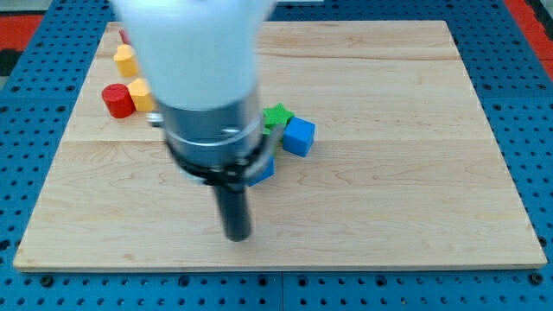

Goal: Point your arm to blue cube

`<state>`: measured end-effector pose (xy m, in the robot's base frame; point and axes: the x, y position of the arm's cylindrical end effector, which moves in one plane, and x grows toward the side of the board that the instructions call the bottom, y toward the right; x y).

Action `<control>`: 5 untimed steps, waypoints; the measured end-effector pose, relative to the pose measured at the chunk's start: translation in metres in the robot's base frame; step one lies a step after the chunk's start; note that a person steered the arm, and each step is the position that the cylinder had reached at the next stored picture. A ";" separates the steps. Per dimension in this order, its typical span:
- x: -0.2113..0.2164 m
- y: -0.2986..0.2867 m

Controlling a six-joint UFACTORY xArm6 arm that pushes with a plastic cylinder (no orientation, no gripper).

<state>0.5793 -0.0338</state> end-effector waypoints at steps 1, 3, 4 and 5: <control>-0.002 0.018; -0.058 0.018; -0.071 0.042; -0.088 0.055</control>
